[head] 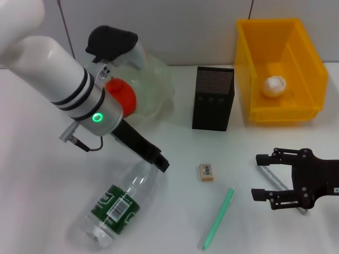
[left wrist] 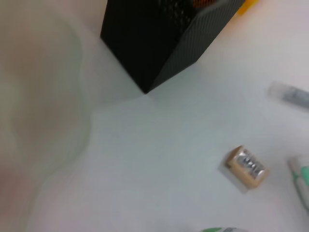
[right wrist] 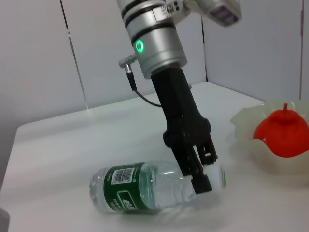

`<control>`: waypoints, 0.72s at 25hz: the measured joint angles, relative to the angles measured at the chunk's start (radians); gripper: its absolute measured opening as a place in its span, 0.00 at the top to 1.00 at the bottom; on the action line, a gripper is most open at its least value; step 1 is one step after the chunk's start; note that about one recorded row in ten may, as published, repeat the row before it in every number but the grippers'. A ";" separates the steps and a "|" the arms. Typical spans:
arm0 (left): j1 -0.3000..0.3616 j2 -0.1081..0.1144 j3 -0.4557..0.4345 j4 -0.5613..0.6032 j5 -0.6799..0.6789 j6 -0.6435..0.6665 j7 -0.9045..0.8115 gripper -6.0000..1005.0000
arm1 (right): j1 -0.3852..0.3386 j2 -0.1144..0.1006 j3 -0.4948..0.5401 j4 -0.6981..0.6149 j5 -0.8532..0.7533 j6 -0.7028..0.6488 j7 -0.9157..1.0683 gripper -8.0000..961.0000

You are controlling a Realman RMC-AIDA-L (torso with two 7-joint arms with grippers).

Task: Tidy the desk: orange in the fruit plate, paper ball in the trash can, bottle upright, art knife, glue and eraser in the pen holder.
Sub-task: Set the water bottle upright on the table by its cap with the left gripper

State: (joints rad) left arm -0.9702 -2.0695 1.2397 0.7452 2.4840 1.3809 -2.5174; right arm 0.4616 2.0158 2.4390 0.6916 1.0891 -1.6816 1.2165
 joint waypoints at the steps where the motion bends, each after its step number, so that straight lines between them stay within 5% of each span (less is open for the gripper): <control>1: 0.002 0.000 -0.006 0.009 -0.002 0.009 0.001 0.55 | 0.000 0.000 0.000 0.000 0.000 0.000 0.000 0.14; 18: 0.005 0.007 -0.174 0.121 -0.011 0.166 0.092 0.54 | 0.001 -0.002 0.000 0.006 0.001 0.003 0.018 0.14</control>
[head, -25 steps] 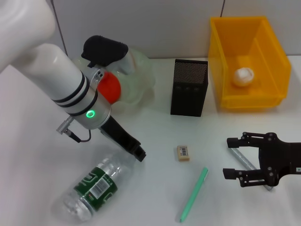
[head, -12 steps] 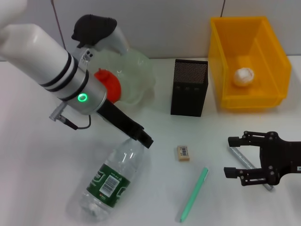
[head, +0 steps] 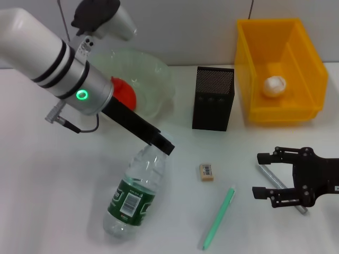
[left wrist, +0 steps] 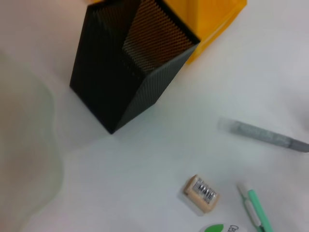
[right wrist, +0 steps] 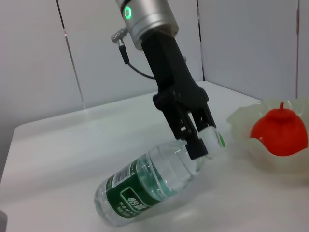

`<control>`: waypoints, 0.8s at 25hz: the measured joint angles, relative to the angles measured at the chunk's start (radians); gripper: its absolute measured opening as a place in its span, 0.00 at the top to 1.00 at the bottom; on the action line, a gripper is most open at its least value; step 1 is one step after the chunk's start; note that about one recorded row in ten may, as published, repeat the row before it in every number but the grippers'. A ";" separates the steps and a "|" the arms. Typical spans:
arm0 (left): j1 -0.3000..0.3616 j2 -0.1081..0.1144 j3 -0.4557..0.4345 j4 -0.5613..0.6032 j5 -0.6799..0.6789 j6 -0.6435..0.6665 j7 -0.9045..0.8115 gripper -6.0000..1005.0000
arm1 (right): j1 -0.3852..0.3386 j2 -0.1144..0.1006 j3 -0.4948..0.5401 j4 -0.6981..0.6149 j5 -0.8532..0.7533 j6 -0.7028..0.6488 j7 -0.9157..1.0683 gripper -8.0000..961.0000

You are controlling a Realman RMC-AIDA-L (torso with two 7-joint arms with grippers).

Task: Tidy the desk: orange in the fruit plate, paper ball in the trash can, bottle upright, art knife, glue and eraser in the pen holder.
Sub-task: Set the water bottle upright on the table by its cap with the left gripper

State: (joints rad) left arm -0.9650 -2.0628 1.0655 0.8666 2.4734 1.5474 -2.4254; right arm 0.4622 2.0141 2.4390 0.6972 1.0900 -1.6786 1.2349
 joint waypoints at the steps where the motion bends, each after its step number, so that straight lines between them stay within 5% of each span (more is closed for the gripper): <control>1: 0.005 0.001 -0.003 0.023 0.001 0.015 0.003 0.54 | 0.002 0.000 0.000 0.001 0.000 0.000 0.005 0.14; 20: 0.041 0.030 -0.072 0.209 0.008 0.141 0.038 0.53 | 0.005 0.001 0.012 0.001 0.001 0.002 0.038 0.14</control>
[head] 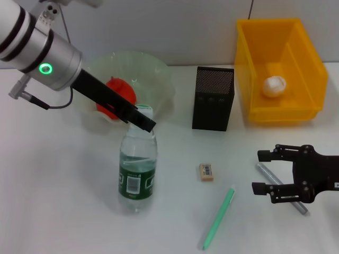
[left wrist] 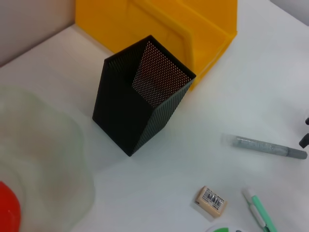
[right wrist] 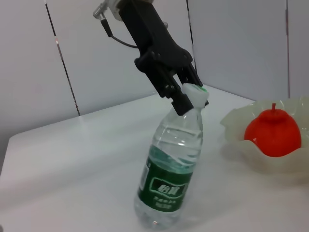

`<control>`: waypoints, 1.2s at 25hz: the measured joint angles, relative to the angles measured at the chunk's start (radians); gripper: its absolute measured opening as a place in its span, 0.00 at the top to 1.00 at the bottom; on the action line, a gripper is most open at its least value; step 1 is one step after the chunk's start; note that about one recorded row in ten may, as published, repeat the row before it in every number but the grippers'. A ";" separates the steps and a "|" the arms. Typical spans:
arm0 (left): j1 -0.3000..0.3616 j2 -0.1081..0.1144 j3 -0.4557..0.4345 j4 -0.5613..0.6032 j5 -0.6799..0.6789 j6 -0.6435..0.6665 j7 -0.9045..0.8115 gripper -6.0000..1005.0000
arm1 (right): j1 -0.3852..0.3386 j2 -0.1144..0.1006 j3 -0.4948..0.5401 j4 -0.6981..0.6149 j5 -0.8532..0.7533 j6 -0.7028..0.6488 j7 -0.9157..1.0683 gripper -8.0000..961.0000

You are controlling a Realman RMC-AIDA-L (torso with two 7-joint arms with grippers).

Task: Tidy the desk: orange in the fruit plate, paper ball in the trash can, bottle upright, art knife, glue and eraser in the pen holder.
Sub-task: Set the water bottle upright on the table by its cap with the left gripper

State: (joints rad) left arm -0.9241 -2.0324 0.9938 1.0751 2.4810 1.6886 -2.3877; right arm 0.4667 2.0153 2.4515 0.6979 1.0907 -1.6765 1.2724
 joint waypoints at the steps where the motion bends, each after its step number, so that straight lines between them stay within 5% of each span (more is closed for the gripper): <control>1: 0.007 0.002 -0.001 0.023 0.001 0.011 0.000 0.53 | 0.000 0.001 0.000 0.000 0.000 0.000 0.005 0.14; 30: 0.109 0.022 -0.008 0.220 0.002 0.037 0.102 0.51 | 0.006 0.003 0.008 -0.005 0.000 0.002 0.010 0.14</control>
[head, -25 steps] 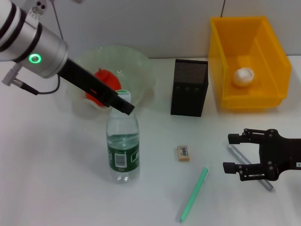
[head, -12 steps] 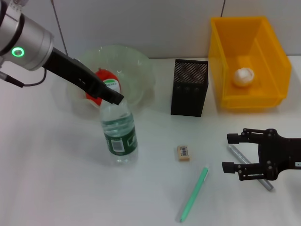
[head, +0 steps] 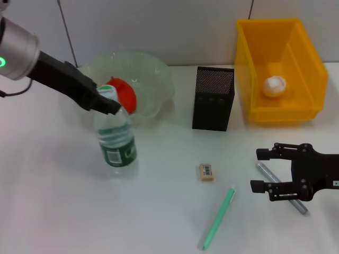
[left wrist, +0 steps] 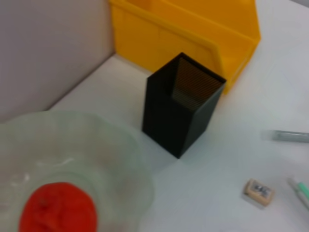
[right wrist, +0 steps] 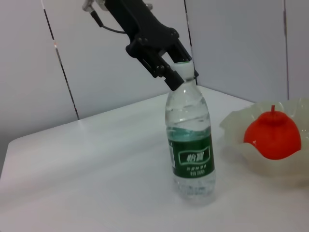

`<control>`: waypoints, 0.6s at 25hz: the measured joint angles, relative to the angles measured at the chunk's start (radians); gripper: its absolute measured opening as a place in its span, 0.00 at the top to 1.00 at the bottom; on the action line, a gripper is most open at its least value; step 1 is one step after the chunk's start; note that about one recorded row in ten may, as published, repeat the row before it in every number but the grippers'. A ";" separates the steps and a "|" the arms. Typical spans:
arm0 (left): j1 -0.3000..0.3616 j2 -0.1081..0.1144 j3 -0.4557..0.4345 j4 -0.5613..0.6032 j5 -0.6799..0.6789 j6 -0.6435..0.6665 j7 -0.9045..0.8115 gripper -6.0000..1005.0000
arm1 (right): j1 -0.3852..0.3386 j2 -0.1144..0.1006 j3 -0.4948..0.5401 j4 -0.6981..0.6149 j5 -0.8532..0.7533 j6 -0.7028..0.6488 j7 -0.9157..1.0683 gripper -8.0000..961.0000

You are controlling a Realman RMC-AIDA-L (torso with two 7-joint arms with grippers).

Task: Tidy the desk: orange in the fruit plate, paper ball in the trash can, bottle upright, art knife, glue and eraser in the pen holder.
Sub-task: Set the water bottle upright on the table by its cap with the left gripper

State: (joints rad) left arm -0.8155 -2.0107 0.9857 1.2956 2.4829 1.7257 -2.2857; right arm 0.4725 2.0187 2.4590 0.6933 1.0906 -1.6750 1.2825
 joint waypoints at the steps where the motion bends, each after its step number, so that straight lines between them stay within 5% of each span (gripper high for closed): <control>1: 0.015 0.002 -0.002 0.021 0.000 -0.003 0.005 0.51 | 0.000 0.000 0.002 0.000 0.000 0.000 0.000 0.14; 15: 0.054 0.014 -0.021 0.055 0.063 -0.074 0.022 0.50 | 0.000 0.000 0.003 -0.001 0.000 0.000 0.001 0.14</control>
State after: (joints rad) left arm -0.7617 -1.9968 0.9644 1.3503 2.5458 1.6521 -2.2637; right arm 0.4725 2.0187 2.4620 0.6918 1.0906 -1.6750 1.2832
